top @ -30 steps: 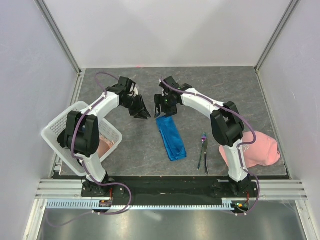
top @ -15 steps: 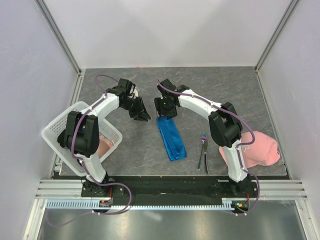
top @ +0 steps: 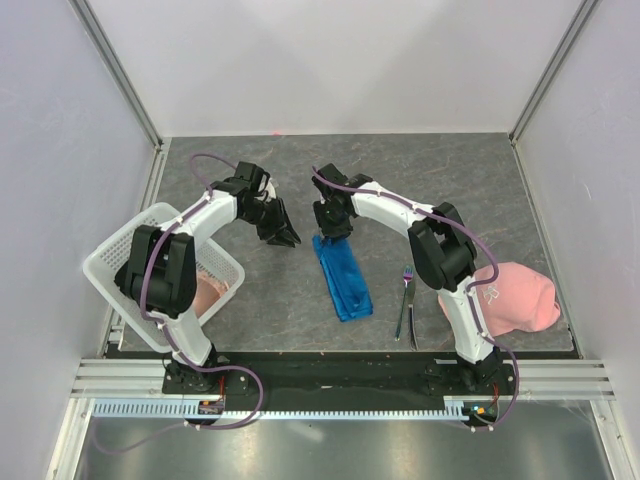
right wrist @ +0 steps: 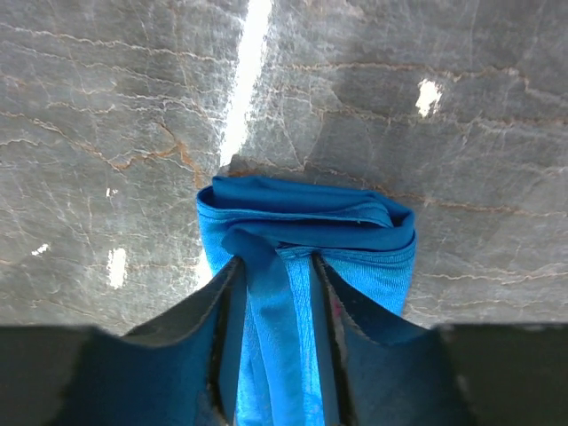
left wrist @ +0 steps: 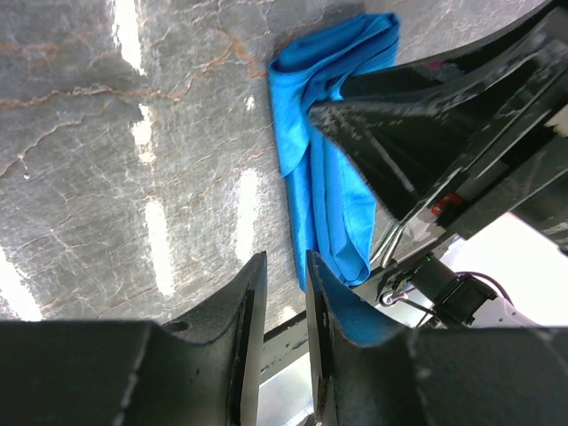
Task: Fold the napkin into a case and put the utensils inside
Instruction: Insert the top corner of the smaller rectangle folded napkin into the center of the board.
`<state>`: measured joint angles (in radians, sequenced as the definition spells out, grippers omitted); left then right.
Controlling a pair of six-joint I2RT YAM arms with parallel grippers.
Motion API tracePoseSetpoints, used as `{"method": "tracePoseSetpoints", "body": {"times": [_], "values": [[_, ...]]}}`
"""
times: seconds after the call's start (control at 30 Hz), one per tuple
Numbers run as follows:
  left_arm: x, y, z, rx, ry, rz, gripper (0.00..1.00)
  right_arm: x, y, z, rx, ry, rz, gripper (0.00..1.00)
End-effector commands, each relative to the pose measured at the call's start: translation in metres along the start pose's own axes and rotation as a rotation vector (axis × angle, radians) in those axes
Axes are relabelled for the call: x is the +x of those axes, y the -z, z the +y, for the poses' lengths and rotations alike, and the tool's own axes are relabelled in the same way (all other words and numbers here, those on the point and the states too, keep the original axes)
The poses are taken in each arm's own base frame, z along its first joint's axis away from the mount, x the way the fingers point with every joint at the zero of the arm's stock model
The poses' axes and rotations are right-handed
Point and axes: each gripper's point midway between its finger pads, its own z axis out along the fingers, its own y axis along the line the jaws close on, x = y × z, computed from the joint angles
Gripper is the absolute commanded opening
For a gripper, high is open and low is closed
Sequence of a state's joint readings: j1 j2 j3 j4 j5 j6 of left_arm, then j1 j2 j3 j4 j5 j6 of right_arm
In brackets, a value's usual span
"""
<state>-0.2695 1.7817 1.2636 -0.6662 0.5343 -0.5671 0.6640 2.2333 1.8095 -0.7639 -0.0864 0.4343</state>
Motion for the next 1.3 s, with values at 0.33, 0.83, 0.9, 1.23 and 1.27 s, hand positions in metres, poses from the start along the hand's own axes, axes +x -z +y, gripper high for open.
{"method": "tracePoseSetpoints", "body": {"times": [0.33, 0.83, 0.9, 1.23, 1.27], "values": [[0.004, 0.010, -0.009, 0.060, -0.030, -0.018, 0.30, -0.002, -0.016, -0.001, -0.002, 0.031, 0.000, 0.38], [-0.004, 0.005, -0.029, 0.046, -0.150, -0.065, 0.31, -0.026, 0.024, 0.001, -0.067, -0.022, -0.076, 0.00], [-0.005, -0.001, -0.039, 0.021, -0.190, -0.086, 0.32, -0.026, 0.036, 0.000, -0.074, -0.055, -0.089, 0.00], [-0.012, -0.042, -0.058, -0.125, -0.311, -0.153, 0.27, -0.012, 0.048, -0.010, -0.117, -0.178, -0.074, 0.00], [-0.011, -0.049, -0.054, -0.165, -0.324, -0.160, 0.27, -0.008, 0.047, -0.014, -0.111, -0.191, -0.067, 0.00]]}}
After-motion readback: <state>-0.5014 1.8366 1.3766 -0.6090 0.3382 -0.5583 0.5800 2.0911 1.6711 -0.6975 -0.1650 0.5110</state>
